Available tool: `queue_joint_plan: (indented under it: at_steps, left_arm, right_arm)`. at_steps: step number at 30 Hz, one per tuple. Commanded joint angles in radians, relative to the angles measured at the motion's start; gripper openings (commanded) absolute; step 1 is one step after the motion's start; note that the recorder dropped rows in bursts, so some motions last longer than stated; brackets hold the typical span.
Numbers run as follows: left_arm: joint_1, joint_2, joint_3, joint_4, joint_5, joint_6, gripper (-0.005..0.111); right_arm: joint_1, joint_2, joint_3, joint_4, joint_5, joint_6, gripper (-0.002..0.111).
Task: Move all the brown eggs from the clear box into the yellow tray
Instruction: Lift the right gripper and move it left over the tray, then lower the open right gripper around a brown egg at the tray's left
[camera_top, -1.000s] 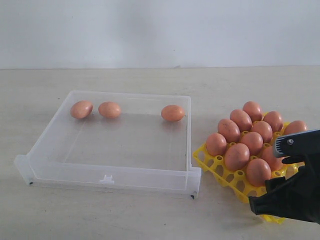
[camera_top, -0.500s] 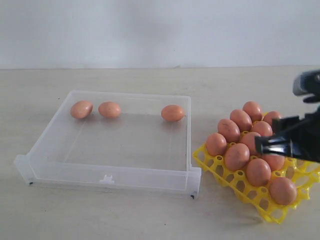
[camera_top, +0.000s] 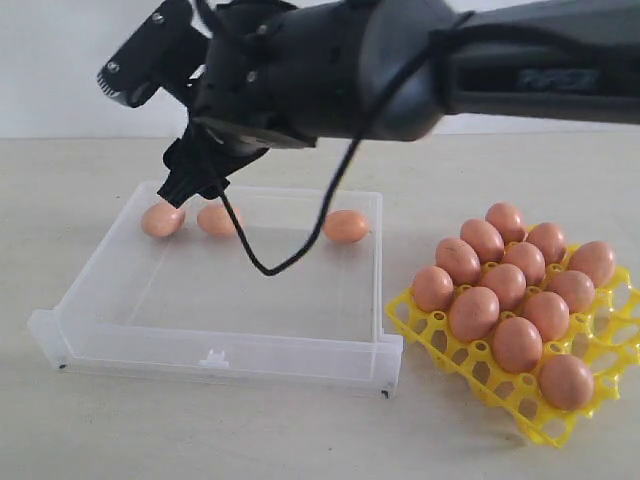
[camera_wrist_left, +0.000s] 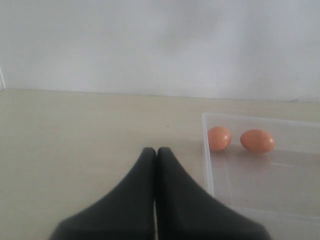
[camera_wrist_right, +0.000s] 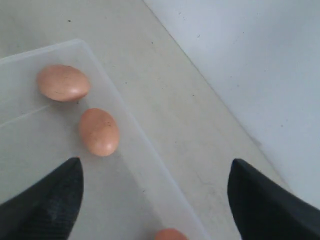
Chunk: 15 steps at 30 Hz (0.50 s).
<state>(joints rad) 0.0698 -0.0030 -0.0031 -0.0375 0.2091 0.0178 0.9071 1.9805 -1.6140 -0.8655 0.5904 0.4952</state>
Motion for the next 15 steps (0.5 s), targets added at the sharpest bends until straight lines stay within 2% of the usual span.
queue_joint_plan:
  at_steps: [1,3,5,6,7,9,11,15]
  left_arm:
    - [0.001,0.003,0.003,0.002,-0.006,0.002,-0.004]
    - [0.001,0.003,0.003,0.002,-0.006,0.002,-0.004]
    - [0.001,0.003,0.003,0.002,-0.006,0.002,-0.004]
    - [0.001,0.003,0.003,0.002,-0.006,0.002,-0.004]
    - [0.001,0.003,0.003,0.002,-0.006,0.002,-0.004]
    - [0.001,0.003,0.003,0.002,-0.006,0.002,-0.004]
    - [0.001,0.003,0.003,0.002,-0.006,0.002,-0.004]
    - [0.001,0.003,0.003,0.002,-0.006,0.002,-0.004]
  right_arm:
    - [0.008,0.191,-0.254,0.082,0.167,-0.264,0.075]
    - [0.015,0.241,-0.295,0.201,0.162,-0.347,0.075]
    - [0.032,0.276,-0.297,0.258,0.157,-0.407,0.065]
    - [0.034,0.3,-0.297,0.258,0.143,-0.427,0.056]
    - [0.034,0.309,-0.297,0.255,0.126,-0.427,0.053]
    - [0.034,0.325,-0.297,0.249,0.094,-0.427,0.054]
    - [0.032,0.345,-0.297,0.213,0.05,-0.427,0.06]
    - [0.03,0.363,-0.297,0.146,-0.059,-0.427,0.061]
